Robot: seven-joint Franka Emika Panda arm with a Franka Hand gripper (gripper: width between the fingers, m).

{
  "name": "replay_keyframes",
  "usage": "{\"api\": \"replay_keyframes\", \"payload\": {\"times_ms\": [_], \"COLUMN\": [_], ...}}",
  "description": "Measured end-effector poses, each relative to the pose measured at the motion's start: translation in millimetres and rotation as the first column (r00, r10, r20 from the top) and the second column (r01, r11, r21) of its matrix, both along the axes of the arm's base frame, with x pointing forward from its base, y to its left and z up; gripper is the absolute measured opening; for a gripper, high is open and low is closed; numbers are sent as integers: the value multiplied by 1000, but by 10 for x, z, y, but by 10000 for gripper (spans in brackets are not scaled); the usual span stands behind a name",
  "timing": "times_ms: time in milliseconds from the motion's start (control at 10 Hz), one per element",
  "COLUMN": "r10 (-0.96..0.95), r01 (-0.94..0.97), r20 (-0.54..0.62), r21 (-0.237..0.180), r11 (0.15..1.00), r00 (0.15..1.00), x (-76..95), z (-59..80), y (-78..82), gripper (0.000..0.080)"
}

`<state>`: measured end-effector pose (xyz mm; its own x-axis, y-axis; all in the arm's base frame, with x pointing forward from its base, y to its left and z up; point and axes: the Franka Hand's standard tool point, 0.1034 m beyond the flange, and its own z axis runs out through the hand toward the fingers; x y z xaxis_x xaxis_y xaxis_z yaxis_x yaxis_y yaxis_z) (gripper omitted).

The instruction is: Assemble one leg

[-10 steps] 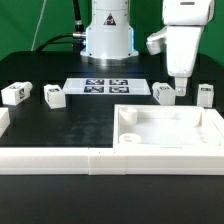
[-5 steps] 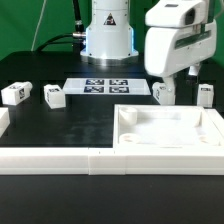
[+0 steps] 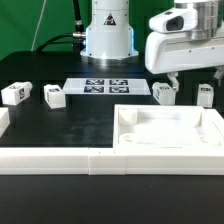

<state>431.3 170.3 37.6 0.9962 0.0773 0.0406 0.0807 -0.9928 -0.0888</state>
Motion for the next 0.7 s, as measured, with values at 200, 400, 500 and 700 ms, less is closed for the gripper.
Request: {"api": "replay_keyframes", "payload": {"times_ms": [200, 400, 500, 700], "r10": [-173, -312, -308, -304], "r01": [174, 313, 310, 306], "r20": [-23, -45, -67, -68], "r21": [17, 25, 14, 15], "r11": [985, 949, 951, 952], "r00": [985, 949, 949, 950], "x": [-16, -26, -44, -44], "z": [-2, -5, -14, -10], "y": [39, 51, 44, 65], "gripper": [648, 648, 648, 648]}}
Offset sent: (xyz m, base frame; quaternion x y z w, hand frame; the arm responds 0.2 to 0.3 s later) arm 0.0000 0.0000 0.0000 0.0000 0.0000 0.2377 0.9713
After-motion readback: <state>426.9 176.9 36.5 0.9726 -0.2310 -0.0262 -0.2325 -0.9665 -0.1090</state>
